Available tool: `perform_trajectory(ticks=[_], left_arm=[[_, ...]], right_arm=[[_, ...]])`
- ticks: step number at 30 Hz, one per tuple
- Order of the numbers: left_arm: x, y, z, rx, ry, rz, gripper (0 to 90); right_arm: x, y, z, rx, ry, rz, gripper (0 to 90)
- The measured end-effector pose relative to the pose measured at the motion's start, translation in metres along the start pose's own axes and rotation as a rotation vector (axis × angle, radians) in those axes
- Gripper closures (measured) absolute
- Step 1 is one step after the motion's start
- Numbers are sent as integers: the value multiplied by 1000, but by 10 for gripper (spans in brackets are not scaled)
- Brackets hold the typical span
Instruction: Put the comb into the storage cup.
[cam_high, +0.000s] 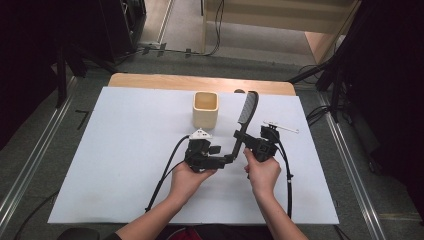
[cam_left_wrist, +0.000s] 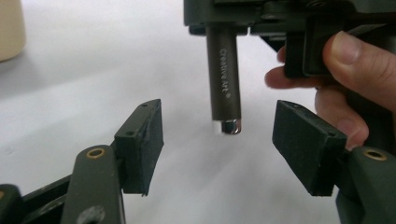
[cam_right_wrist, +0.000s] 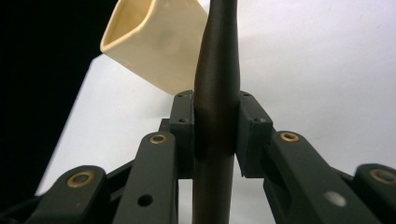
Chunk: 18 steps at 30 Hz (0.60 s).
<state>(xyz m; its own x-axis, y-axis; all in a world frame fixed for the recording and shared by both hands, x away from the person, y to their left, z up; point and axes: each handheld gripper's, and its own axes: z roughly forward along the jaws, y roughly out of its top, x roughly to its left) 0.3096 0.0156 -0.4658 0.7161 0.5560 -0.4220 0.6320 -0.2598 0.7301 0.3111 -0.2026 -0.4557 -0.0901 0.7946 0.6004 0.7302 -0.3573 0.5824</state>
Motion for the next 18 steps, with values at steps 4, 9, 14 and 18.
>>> perform_trajectory(ticks=[4, 9, 14, 18], left_arm=[[4, 1, -5, 34, -4, -4, 343], [8, 4, -12, 64, -17, -6, 332], [10, 6, -20, 93, 3, 33, 331], [13, 7, -23, 111, -3, 33, 330]], right_arm=[[8, -5, 0, -34, -39, -79, 700], [15, -9, 0, -66, -77, -143, 699], [23, -15, -1, -125, -111, -236, 700], [25, -17, -3, -165, -138, -276, 699]])
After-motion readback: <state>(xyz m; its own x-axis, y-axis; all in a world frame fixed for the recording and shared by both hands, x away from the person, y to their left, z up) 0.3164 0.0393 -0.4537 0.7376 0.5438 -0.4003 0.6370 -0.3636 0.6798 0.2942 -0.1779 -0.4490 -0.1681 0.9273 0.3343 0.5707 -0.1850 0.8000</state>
